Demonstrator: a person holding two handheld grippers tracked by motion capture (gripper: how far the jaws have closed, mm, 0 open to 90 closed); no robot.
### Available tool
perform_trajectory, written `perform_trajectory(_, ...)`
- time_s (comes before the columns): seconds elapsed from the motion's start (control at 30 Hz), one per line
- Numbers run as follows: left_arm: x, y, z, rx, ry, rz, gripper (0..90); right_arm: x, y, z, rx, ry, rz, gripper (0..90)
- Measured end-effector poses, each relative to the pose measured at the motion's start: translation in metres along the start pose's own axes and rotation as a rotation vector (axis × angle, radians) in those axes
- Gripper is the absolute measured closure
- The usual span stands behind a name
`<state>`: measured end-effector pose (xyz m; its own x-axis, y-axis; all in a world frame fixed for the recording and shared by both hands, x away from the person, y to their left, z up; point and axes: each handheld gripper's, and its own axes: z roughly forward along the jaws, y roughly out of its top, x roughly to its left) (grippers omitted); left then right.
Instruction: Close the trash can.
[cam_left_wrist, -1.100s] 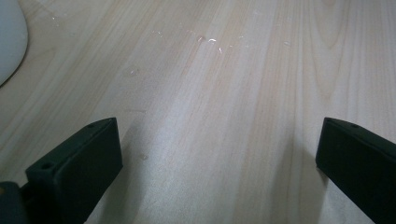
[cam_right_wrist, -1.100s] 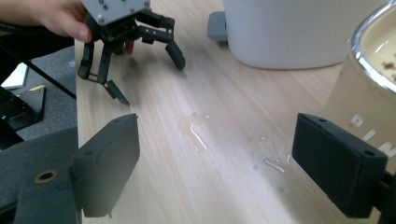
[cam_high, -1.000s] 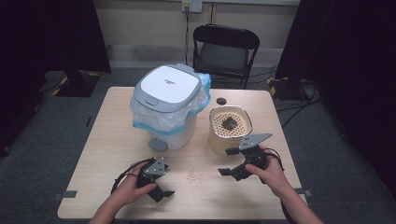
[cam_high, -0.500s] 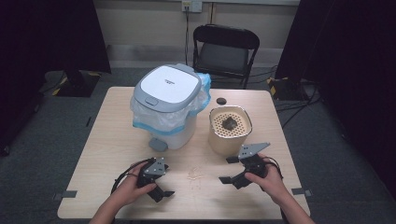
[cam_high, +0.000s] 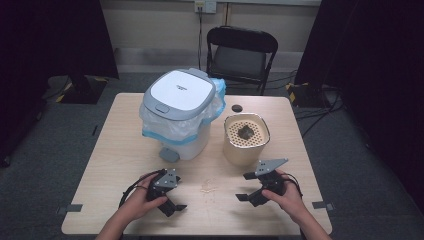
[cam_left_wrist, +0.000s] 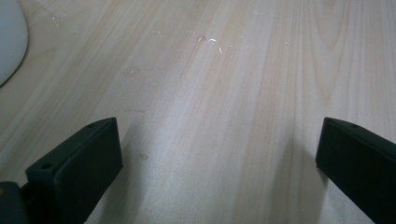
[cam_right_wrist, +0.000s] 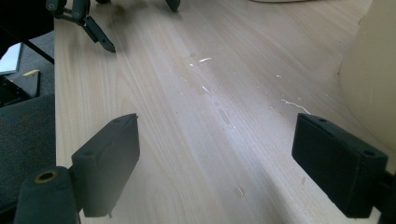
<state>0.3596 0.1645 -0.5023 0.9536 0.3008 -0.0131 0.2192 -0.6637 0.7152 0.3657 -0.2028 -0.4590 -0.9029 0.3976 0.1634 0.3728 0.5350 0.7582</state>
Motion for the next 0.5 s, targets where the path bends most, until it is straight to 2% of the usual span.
perform_trajectory(0.17,0.000,0.000,0.000,0.000,0.001,-0.001,0.0,-0.001,-0.007,0.002,0.010,-0.013,0.004,14.6)
perform_trajectory(0.5,0.000,0.000,0.000,0.000,0.001,-0.002,0.0,-0.001,-0.019,0.009,0.031,-0.029,-0.020,14.6)
